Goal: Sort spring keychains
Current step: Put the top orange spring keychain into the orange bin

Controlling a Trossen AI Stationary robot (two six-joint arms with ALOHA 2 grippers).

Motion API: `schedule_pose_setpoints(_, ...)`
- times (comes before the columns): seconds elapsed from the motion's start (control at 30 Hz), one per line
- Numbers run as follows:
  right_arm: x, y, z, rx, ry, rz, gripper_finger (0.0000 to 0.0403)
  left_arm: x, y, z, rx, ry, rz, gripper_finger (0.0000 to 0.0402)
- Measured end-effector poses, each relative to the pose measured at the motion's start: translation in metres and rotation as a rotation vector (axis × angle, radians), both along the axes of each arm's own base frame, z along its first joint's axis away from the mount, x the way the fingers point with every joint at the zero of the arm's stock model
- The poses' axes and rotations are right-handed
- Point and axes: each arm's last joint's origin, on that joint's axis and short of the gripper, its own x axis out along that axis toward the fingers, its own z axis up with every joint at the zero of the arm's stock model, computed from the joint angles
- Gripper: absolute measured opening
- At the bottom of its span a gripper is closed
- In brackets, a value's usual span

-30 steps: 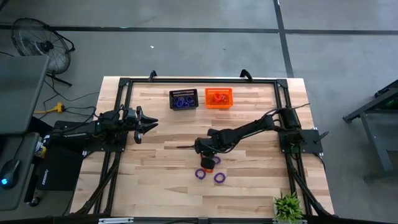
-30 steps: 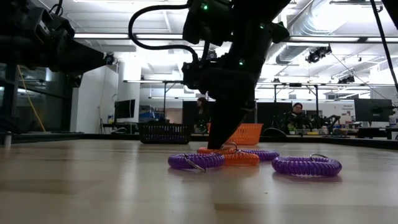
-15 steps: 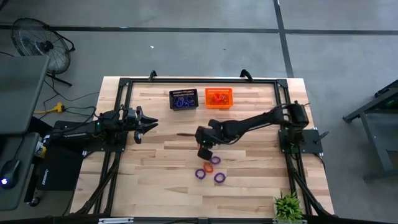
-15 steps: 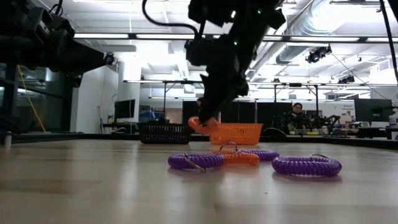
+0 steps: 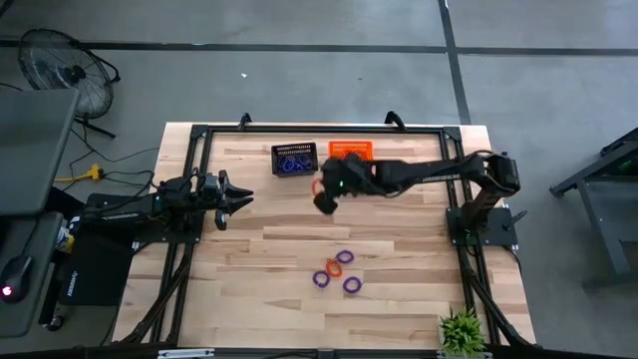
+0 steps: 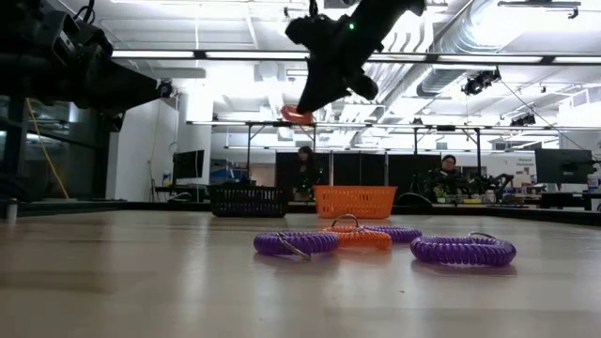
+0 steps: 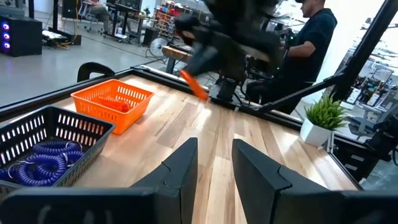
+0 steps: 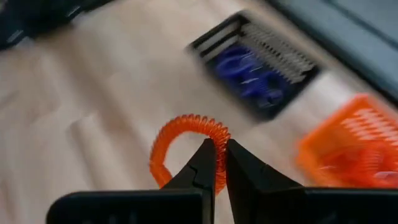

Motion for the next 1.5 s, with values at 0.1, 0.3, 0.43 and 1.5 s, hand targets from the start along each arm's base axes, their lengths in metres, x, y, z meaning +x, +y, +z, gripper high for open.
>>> schedule_pose_setpoints(0.1, -0.006, -0.024, 0.005, -0.004, -0.024, -0.12, 0.0015, 0.0, 0.0, 0.0, 0.0, 0.0, 0.0, 0.0099)
schedule_pose_setpoints(0.3, -0.02, -0.073, 0.003, 0.01, -0.009, -0.303, 0.0018, 0.0, 0.0, 0.0, 0.0, 0.0, 0.0, 0.0099)
schedule_pose_setpoints(0.43, -0.035, -0.102, -0.001, 0.019, 0.052, -0.388, 0.0016, 0.0, 0.0, 0.0, 0.0, 0.0, 0.0, 0.0099)
schedule_pose_setpoints(1.5, -0.085, -0.143, -0.078, 0.253, 0.079, -0.466, 0.0066, 0.0, 0.0, 0.0, 0.0, 0.0, 0.0, 0.0099)
